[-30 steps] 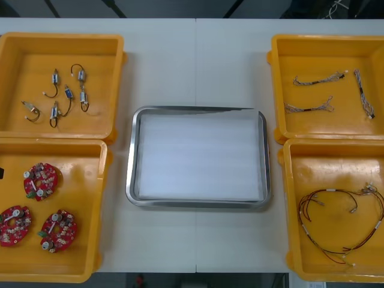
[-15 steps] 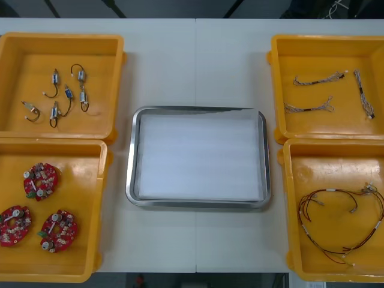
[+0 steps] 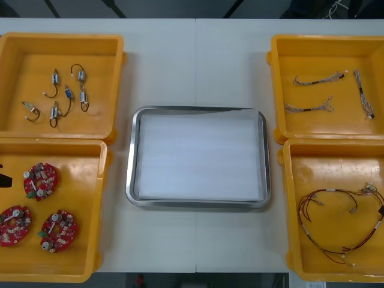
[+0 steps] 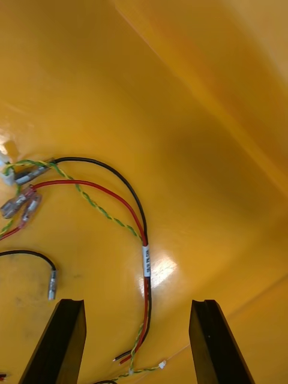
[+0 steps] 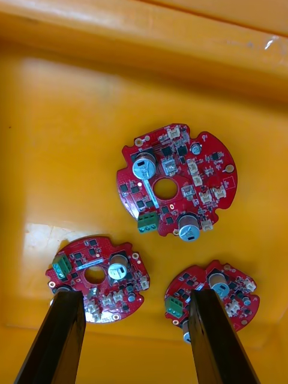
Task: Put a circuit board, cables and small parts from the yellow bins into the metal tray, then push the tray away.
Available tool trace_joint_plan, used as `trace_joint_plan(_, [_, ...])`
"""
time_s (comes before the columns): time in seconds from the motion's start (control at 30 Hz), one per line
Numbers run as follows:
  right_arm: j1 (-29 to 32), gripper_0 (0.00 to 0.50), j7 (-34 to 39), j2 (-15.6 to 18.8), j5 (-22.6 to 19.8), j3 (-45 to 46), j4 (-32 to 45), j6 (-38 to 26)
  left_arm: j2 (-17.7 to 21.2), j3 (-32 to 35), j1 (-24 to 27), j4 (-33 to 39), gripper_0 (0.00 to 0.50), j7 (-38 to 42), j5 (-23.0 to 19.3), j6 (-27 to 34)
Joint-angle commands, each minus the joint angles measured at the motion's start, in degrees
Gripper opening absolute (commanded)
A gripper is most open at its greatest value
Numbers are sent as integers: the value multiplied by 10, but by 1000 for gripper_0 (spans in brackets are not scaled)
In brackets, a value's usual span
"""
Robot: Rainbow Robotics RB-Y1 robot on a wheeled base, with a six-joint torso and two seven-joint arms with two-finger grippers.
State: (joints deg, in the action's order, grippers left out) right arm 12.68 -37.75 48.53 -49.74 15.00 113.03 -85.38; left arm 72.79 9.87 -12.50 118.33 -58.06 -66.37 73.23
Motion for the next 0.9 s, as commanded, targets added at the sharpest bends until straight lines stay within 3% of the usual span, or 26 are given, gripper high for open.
trace_joint_plan(0.03, [25, 500, -29, -10, 18, 5, 14, 19, 9, -25, -22, -2, 500, -50, 24, -34])
trace_joint_plan(0.23, [32, 500, -40, -21, 29, -8, 4, 46, 9, -62, -24, -16, 500, -56, 44, -68])
trace_joint_plan(0.37, [32, 500, -49, -31, 39, -17, -1, 58, 9, -104, -33, -47, 500, -61, 46, -136])
trace_joint_plan(0.47, [32, 500, -51, -35, 45, -23, -4, 64, 9, -107, -42, -53, 500, -67, 47, -156])
trace_joint_plan(0.9, [32, 500, -65, -53, 66, -47, -33, 101, 10, -112, -45, -55, 500, -97, 68, -115])
